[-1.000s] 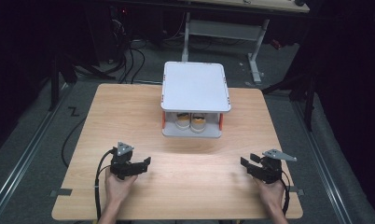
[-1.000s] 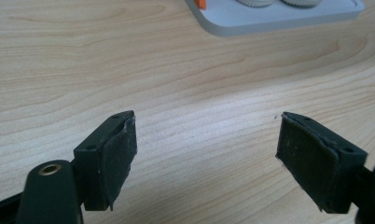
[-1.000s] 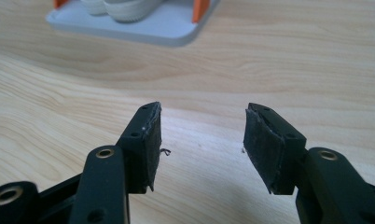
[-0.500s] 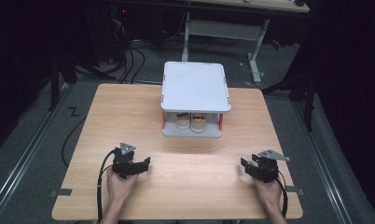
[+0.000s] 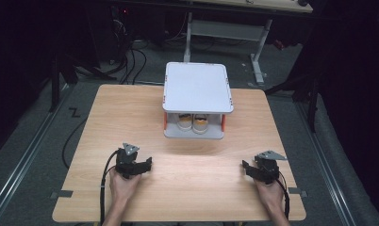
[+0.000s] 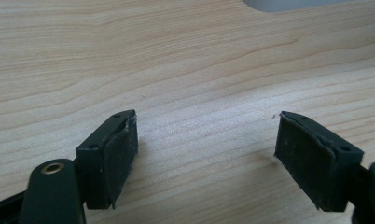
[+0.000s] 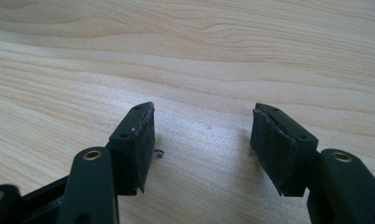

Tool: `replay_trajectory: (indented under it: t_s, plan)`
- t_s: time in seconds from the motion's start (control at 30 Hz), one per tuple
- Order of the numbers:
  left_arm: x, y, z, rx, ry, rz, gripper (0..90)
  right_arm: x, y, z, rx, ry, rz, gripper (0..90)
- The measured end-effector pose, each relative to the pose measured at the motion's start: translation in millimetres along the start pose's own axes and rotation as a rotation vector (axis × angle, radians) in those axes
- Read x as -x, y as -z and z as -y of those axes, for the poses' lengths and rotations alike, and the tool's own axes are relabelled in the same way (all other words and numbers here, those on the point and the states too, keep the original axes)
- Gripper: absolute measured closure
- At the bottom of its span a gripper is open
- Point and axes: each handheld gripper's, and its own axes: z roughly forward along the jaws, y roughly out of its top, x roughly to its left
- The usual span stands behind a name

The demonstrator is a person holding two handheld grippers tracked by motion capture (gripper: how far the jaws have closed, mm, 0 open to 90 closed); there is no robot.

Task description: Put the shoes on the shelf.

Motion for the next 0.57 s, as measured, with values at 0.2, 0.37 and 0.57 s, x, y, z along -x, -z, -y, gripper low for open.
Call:
replay_trajectory:
  t_s: [0.2,0.37,0.57]
  plan:
    - [4.9,-0.7,0.4,-0.005,-0.021,-0.023,20.6,-0.2,-1.0,-0.7,-0.001,0.003,0.001,37.8]
    - [4.9,-0.6,0.5,-0.005,-0.021,-0.023,20.6,-0.6,-1.2,-0.9,-0.002,0.002,0.001,37.7]
    - [5.0,-0.5,0.6,-0.005,-0.020,-0.023,20.6,-0.6,-1.5,-1.1,-0.002,0.002,0.002,37.3]
